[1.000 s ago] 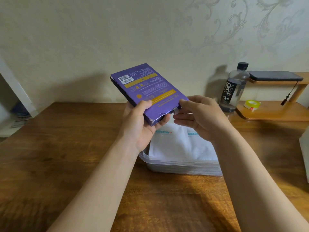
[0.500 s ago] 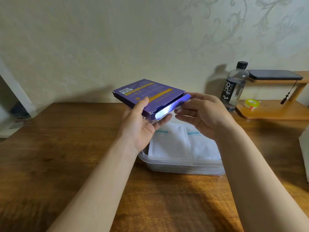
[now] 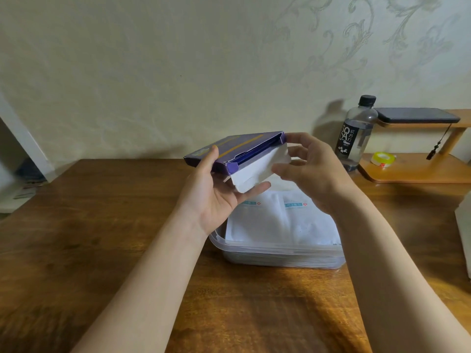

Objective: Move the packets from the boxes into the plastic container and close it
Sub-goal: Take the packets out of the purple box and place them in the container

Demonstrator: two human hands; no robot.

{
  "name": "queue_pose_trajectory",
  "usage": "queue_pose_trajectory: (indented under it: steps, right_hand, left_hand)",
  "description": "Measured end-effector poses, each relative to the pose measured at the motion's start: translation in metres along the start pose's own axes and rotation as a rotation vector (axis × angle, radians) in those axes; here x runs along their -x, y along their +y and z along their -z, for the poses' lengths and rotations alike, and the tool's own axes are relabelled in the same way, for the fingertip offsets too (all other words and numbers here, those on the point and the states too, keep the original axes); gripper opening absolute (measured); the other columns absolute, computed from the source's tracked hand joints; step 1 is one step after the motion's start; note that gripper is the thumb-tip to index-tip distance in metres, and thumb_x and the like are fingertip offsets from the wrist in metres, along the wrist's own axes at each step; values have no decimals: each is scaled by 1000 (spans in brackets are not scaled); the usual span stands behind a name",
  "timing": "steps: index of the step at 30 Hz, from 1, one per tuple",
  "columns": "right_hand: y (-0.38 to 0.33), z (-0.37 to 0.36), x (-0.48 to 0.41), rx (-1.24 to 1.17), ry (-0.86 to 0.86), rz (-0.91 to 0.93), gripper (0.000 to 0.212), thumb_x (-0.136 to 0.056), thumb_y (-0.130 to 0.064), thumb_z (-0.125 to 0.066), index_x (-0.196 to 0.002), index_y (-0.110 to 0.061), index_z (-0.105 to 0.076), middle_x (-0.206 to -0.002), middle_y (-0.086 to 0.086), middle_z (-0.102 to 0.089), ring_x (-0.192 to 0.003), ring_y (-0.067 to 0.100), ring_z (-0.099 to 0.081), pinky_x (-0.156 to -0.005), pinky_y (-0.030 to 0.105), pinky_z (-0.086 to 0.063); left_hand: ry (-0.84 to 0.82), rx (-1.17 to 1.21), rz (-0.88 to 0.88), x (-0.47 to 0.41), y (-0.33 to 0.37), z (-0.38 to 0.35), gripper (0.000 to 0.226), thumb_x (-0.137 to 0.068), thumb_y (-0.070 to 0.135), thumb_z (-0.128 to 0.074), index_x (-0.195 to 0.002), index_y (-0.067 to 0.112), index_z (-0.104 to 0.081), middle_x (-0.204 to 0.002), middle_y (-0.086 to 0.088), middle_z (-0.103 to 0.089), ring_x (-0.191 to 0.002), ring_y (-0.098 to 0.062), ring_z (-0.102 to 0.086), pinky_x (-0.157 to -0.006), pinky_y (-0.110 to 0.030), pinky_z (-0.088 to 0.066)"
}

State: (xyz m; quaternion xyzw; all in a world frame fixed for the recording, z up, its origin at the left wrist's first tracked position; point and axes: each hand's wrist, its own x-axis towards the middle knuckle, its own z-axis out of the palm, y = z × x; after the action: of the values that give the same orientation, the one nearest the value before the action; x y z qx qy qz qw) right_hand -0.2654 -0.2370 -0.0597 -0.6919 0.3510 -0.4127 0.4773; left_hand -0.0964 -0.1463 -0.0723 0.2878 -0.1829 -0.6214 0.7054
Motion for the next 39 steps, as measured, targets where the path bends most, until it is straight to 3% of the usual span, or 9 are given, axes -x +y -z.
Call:
queue_pose_trajectory:
  steps: [3,6,10,16,21,25,32,36,39]
  right_hand:
    - [0,-1,0,118,63,61,46,-83,-3,-77,-122,-19,-59,-103,2,-71,-87,14,-71,-79,30,-60]
    - [-1,-5,1,234,121,122,44,-82,-10,-80,-118,-18,-56,-99,-5,-69,-84,1,-68,-75,19,-56]
    - [2,-6,0,350,150,160,40,-82,-20,-81,-113,-21,-56,-102,-8,-68,-95,8,-67,-83,25,-54]
    - [3,1,-6,179,206,124,10,-93,-21,-69,-101,-16,-73,-88,-4,-73,-80,5,-68,-83,40,-59]
    - [1,-2,-5,126,217,80,17,-97,-18,-58,-93,-18,-74,-85,4,-75,-85,22,-72,-82,48,-60]
    - [-1,-4,-5,5,246,-1,23,-101,-12,-51,-90,-15,-71,-81,3,-73,-73,12,-70,-66,31,-56]
    - [1,-4,-5,5,353,-4,5,-97,-15,-64,-94,-12,-66,-88,11,-72,-78,23,-74,-66,36,-63]
    - [4,-7,-8,40,316,11,13,-97,-18,-61,-94,-14,-73,-89,13,-73,-85,33,-72,-75,52,-61]
    - [5,-4,-10,87,311,35,14,-95,-22,-64,-98,-15,-76,-89,4,-74,-88,23,-71,-81,53,-58]
  left_hand:
    - [48,15,-9,-4,0,4,63,-101,40,-60,-147,0,-45,-147,-19,-51,-136,-34,-51,-67,-52,-62]
    - [68,11,-15,-5,-1,2,41,-100,33,-63,-127,2,-59,-128,-11,-54,-118,-29,-55,-64,-45,-63]
    - [113,25,-43,1,-1,-4,15,-98,19,-65,-100,5,-58,-101,-13,-53,-92,-26,-60,-59,-35,-61]
    - [109,43,-31,0,-1,-1,9,-95,10,-66,-95,6,-58,-117,-15,-47,-108,-31,-50,-60,-35,-61]
    - [134,67,-7,0,-3,-2,17,-95,6,-63,-80,6,-55,-93,-16,-50,-106,-30,-48,-59,-37,-61]
    - [131,71,10,-1,-2,1,12,-95,6,-61,-85,6,-56,-117,-14,-46,-110,-31,-49,-59,-38,-61]
    - [94,62,32,-4,-3,5,9,-95,6,-60,-101,9,-54,-124,-11,-44,-111,-31,-49,-60,-38,-61]
    - [113,72,30,-2,-3,2,12,-95,6,-61,-86,8,-55,-111,-15,-45,-109,-30,-48,-58,-37,-61]
    - [141,74,13,0,-3,-1,19,-95,5,-62,-78,8,-54,-91,-13,-47,-103,-29,-50,-57,-37,-61]
